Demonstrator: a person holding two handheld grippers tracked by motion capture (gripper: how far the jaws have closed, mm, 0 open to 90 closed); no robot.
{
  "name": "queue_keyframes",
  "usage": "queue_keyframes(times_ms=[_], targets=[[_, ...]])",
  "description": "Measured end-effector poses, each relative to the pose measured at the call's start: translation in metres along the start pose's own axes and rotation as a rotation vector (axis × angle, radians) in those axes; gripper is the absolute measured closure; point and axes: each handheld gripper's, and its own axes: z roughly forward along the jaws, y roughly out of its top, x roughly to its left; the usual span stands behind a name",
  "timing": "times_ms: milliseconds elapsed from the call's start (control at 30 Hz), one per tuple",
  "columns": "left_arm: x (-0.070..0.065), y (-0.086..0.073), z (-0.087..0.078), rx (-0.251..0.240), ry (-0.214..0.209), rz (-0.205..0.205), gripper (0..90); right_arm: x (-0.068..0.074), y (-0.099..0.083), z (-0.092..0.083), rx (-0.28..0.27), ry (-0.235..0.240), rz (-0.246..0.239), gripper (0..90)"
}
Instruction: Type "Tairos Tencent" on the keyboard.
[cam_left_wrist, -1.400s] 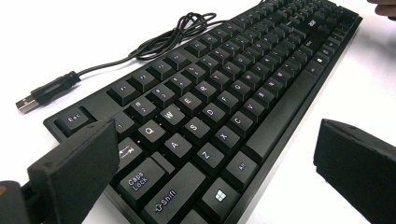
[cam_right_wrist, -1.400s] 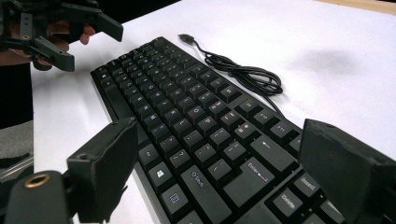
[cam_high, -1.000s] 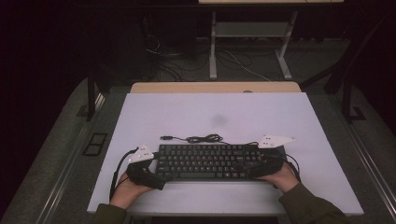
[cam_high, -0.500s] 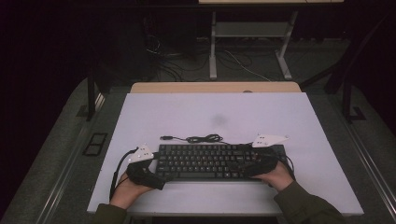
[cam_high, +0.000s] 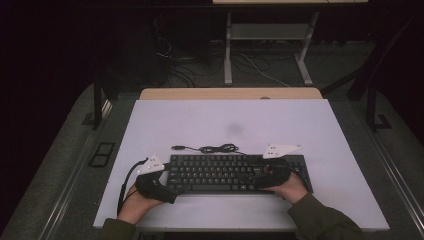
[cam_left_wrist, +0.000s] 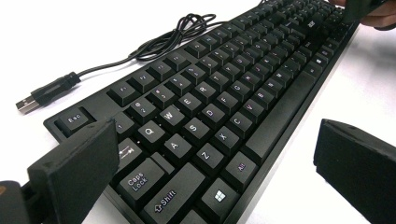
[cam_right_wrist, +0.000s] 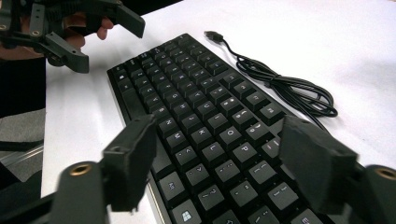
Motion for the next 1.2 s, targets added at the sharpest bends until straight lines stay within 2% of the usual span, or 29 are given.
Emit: queue_keyframes(times_ms=[233, 633, 867, 1200], targets=[[0.000, 0.000, 0.001, 0.003, -0.001, 0.003, 0.0, 0.000, 0.000, 0.000, 0.007, 0.008, -0.004, 45.9], [-0.001, 0.000, 0.000, -0.003, 0.000, 0.004, 0.0, -0.003, -0.002, -0.002, 0.040, 0.014, -0.024, 88.3], [-0.001, 0.001, 0.001, -0.002, -0.003, 0.004, 0.0, -0.004, -0.005, -0.001, 0.080, 0.033, -0.026, 89.4], [-0.001, 0.001, 0.001, -0.002, -0.003, 0.006, 0.0, -0.007, -0.010, -0.001, 0.147, 0.018, -0.037, 89.4]])
